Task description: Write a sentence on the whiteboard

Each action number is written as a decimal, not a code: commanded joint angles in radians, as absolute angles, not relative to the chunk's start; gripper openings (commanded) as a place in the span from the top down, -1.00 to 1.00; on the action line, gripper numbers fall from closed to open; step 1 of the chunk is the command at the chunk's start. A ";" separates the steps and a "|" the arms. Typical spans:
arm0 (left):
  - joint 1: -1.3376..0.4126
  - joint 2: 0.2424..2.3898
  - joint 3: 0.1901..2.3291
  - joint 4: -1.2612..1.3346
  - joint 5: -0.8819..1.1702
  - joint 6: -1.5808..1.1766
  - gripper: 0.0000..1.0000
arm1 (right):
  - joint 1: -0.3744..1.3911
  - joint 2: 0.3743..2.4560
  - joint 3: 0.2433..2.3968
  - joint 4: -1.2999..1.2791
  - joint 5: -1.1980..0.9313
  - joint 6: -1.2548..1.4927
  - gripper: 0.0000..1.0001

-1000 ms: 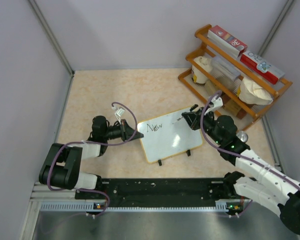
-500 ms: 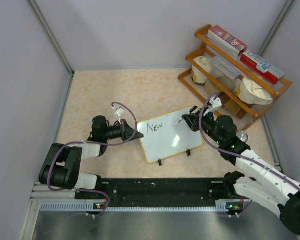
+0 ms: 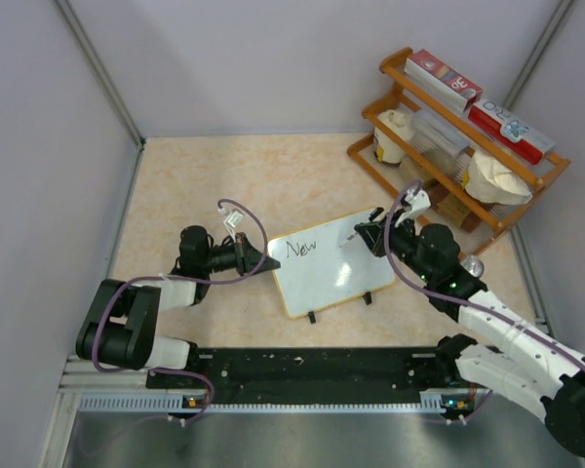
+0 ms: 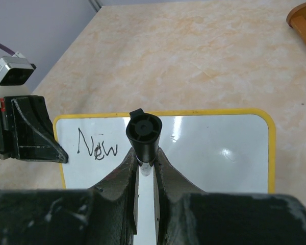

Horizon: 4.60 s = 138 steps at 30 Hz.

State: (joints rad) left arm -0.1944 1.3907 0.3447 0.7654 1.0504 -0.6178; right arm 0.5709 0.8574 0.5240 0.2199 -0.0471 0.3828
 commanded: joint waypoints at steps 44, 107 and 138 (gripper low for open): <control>-0.204 1.397 0.345 0.787 1.114 -0.575 1.00 | 0.657 1.042 0.597 0.428 0.052 0.304 1.00; -0.204 1.394 0.345 0.782 1.112 -0.574 1.00 | 0.626 1.068 0.583 0.486 0.083 0.376 1.00; -0.204 1.397 0.344 0.784 1.114 -0.574 1.00 | 0.604 1.049 0.538 0.453 0.091 0.365 1.00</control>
State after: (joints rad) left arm -0.1944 1.3907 0.3447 0.7616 1.0538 -0.6186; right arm 0.6128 1.0256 0.5362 0.4232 0.0853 0.3759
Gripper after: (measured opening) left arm 0.038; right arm 0.105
